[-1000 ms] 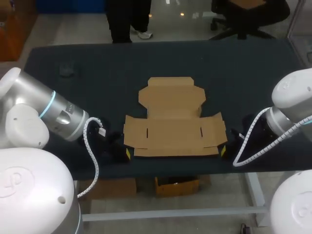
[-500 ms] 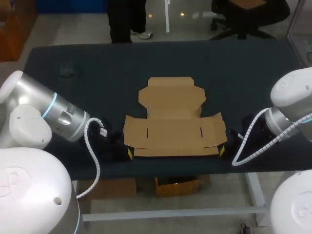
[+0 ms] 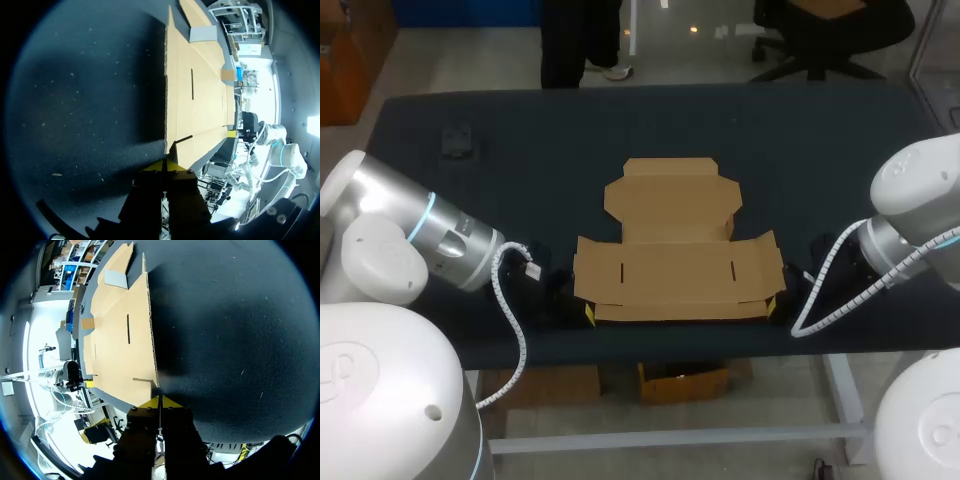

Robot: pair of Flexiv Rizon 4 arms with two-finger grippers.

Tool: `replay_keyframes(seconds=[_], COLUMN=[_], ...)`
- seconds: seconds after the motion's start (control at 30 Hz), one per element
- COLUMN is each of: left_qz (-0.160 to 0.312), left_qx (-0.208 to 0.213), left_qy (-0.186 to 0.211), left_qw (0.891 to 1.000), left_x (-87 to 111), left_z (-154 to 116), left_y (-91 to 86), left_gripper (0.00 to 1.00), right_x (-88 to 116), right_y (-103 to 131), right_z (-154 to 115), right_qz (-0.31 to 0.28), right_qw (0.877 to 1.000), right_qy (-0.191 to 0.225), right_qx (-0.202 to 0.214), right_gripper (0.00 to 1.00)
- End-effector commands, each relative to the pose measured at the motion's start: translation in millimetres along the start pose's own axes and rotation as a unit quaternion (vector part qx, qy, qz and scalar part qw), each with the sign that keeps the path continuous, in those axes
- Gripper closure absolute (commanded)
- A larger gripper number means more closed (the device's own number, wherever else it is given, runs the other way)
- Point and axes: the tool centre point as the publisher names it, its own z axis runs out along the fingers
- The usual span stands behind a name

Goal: Assemble the packaging by folding the flat box into shape, placing the metal phone stand inside, and closing the box properly

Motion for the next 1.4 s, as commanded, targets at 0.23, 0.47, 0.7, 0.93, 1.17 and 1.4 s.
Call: replay_keyframes(seconds=[0.23,0.47,0.7,0.93,1.17,1.4], left_qz=[0.007,0.013,0.017,0.02,0.021,0.02], left_qx=[-0.004,-0.003,-0.004,-0.004,-0.003,-0.004], left_qy=[0.003,0.003,0.001,0.0,0.002,0.005], left_qw=[1.0,1.0,1.0,1.0,1.0,1.0], left_x=[4.2,9.1,12.5,14.7,15.4,17.4], left_z=[3,3,4,4,4,4], left_y=[-1.3,-0.7,-0.9,-1.4,-3.0,-4.5], left_gripper=[1.0,1.0,1.0,1.0,1.0,1.0], right_x=[3,5,6,8,9,9], right_y=[0,1,2,3,4,6], right_z=[-3,-4,-4,-4,-2,0], right_qz=[-0.002,-0.004,-0.003,-0.002,-0.001,0.0], right_qw=[1.0,1.0,1.0,1.0,1.0,1.0], right_qy=[0.007,0.01,0.013,0.012,0.008,0.005], right_qx=[0.001,-0.001,-0.001,-0.004,-0.003,-0.001], right_gripper=[1.0,1.0,1.0,1.0,1.0,1.0])
